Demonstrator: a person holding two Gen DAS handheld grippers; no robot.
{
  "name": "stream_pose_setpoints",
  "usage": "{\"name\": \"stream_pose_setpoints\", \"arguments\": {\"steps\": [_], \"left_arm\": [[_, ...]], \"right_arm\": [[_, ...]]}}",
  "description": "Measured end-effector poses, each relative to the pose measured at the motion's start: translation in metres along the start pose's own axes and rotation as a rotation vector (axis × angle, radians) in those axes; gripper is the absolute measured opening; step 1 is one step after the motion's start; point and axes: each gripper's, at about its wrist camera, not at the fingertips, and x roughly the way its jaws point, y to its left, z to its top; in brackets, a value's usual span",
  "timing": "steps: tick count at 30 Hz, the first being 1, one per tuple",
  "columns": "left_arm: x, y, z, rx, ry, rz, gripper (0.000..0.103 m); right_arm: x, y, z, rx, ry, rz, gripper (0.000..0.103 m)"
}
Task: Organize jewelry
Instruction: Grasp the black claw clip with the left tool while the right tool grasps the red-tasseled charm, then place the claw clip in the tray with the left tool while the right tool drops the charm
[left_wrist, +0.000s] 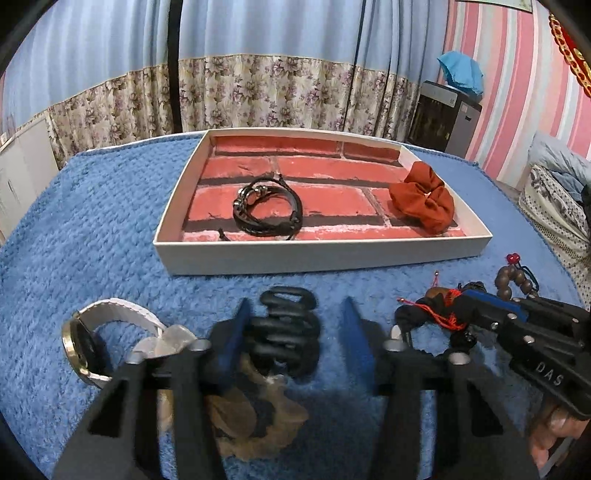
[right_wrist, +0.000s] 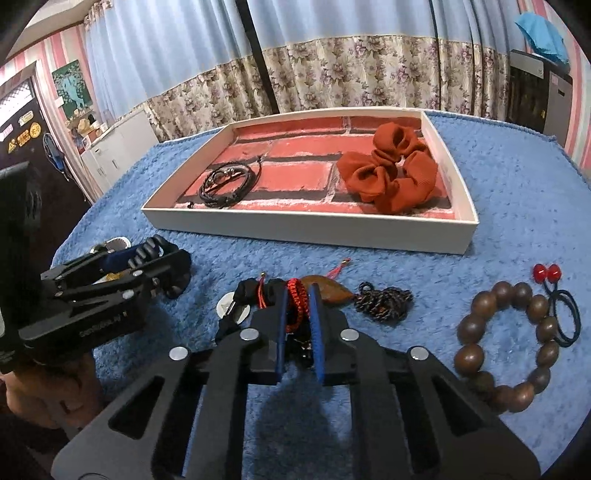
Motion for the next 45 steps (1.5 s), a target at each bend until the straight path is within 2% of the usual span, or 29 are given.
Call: {"name": "stream_pose_setpoints", "arguments": {"steps": [1, 2, 14, 31, 38, 45], "left_arm": [[0.0, 0.001, 0.0, -0.004, 0.001, -0.001, 0.037], [0.0, 0.003, 0.0, -0.007, -0.001, 0.003, 0.037], [-0.025, -0.002, 0.007, -0.001, -0.042, -0.017, 0.036], [-0.069, -0.021, 0.042, 0.027, -0.139, -0.038, 0.036], [-0.069, -0.018, 0.064, 0.021, -0.169, -0.034, 0.036], [-0.059, -0.013, 0.092, 0.005, -0.18, -0.023, 0.036]], "right_arm": [[-0.001, -0.001, 0.0, -0.002, -0.002, -0.001, 0.01], [-0.002, -0.001, 0.0, -0.004, -0.004, -0.005, 0.009], [-0.037, -0.016, 0.005, -0.001, -0.079, -0.014, 0.006], [-0.1, -0.03, 0.043, -0.005, -0.211, -0.018, 0.006], [-0.103, -0.029, 0.065, -0.019, -0.241, -0.042, 0.006], [-0.083, -0.027, 0.096, -0.036, -0.252, -0.054, 0.006]]}}
